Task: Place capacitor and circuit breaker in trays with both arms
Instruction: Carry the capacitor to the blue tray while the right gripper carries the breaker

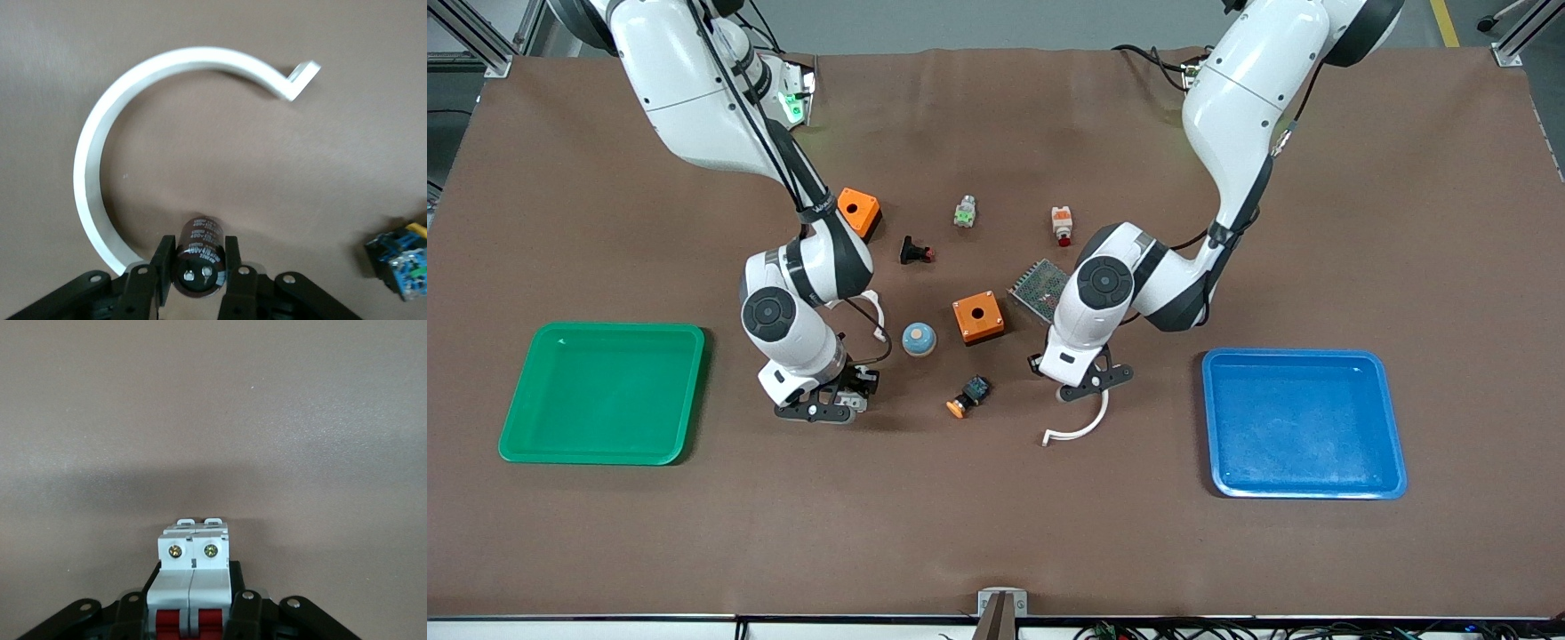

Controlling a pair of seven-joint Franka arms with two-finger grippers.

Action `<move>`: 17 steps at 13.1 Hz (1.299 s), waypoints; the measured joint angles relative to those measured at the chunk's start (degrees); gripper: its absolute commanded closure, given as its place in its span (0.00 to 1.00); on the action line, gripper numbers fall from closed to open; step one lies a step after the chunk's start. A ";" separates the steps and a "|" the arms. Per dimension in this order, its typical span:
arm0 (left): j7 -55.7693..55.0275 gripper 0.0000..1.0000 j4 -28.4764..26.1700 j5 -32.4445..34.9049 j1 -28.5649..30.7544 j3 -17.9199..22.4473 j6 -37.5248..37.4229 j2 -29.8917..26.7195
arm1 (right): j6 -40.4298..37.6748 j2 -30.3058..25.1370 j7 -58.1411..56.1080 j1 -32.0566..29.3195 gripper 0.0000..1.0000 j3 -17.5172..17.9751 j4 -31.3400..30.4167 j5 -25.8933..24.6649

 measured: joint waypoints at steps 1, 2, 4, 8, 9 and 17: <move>0.00 1.00 0.57 1.32 0.06 0.10 -0.97 -0.83 | -0.82 -0.01 -0.01 -0.01 1.00 -0.17 0.20 -0.01; 0.00 1.00 1.26 2.82 0.12 0.24 -2.97 -2.08 | -1.54 -0.03 -0.08 -0.05 1.00 -0.50 0.40 -0.05; 0.00 1.00 3.00 4.38 0.49 0.42 -7.86 -4.71 | -3.61 -0.16 -1.27 -0.73 1.00 -1.50 1.25 -0.24; 2.93 1.00 5.14 5.08 3.68 0.67 -14.76 -8.91 | -12.26 -1.95 -4.50 -5.71 1.00 -3.85 5.66 -0.52; 5.41 1.00 5.19 5.09 4.89 0.69 -16.71 -9.82 | -13.65 -2.62 -5.46 -7.17 1.00 -4.79 6.28 -0.83; 30.06 1.00 5.20 5.12 14.94 0.80 -28.09 -13.55 | -15.54 -3.51 -25.28 -22.22 1.00 -10.76 4.96 -1.66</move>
